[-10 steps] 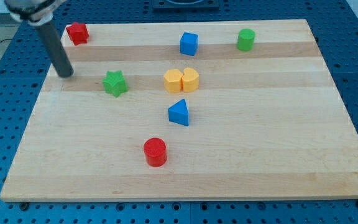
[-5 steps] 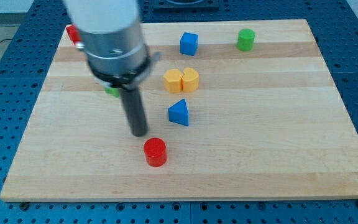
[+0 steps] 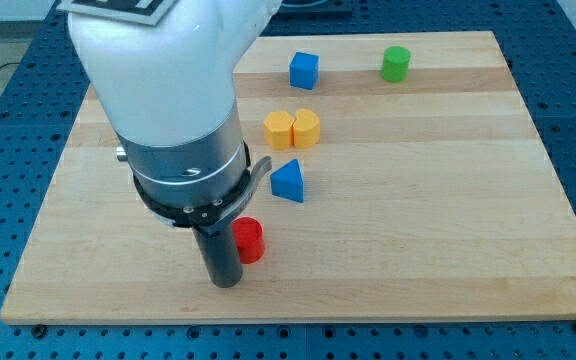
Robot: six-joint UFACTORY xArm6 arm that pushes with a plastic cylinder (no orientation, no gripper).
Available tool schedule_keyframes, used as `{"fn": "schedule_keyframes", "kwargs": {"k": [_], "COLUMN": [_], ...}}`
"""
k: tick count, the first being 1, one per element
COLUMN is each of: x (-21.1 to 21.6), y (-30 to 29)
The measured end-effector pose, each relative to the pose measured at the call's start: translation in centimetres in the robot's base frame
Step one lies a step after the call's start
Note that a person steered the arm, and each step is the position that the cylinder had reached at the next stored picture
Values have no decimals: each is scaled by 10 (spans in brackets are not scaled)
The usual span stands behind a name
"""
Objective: Place red circle to the left of the green star
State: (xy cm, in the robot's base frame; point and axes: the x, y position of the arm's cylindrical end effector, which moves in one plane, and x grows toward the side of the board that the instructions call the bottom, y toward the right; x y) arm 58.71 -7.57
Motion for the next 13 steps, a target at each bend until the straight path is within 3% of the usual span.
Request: {"fn": "schedule_keyframes", "kwargs": {"k": [2, 4, 5, 6, 7, 9, 10, 11, 13], "x": [-11, -20, -18, -17, -36, -76, -72, -48, -60], "y": [76, -36, -46, 15, 27, -76, -93, -71, -135]}}
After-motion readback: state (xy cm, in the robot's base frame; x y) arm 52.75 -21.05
